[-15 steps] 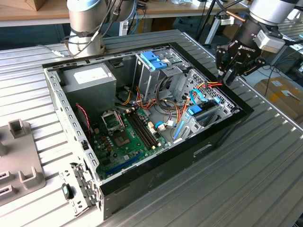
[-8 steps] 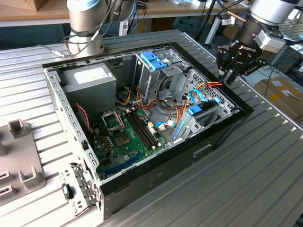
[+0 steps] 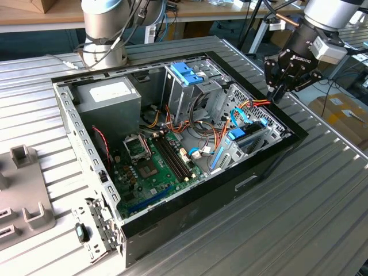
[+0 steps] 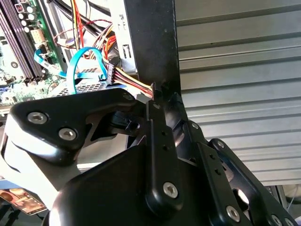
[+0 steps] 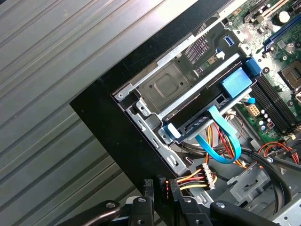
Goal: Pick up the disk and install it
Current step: 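Insert the second disk wire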
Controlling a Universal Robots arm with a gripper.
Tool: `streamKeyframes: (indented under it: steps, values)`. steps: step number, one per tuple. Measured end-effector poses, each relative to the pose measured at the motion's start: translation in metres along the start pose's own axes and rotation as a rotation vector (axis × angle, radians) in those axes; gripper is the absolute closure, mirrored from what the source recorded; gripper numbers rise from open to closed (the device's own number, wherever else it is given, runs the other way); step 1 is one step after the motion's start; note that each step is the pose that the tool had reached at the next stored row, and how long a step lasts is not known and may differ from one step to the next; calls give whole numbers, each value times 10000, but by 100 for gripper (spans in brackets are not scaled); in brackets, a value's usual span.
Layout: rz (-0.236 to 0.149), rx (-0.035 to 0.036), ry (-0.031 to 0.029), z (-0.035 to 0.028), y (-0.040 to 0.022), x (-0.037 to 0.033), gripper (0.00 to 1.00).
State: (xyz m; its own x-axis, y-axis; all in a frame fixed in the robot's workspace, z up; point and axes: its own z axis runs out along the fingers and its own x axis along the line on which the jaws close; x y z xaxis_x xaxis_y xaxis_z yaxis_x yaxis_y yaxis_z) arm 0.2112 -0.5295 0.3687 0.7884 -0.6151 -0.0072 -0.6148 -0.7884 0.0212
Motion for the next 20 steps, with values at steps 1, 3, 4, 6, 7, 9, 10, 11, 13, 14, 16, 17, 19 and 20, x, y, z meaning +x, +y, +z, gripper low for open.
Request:
streamKeyframes:
  steps: [1,3,4,6,7,9,10,11,13,14,16,17,19,20]
  values:
    - [-5,5,-3,2,0,0,73]
    - [-27,78,-58,5,1,2,73]
    - [-34,110,-82,4,1,2,73]
    - [-39,123,-91,5,2,1,73]
    - [-39,123,-91,5,1,1,73]
    - [-39,123,-91,5,2,2,73]
    - [-39,123,-91,5,2,2,73]
    - [-39,124,-91,5,4,4,73]
    - [-39,123,-91,5,7,6,73]
    - [-39,124,-92,5,8,7,73]
    - [-39,124,-92,5,9,7,73]
    - [-39,124,-92,5,10,8,73]
    - [-39,123,-91,5,10,8,73]
    - [-39,123,-91,5,10,8,73]
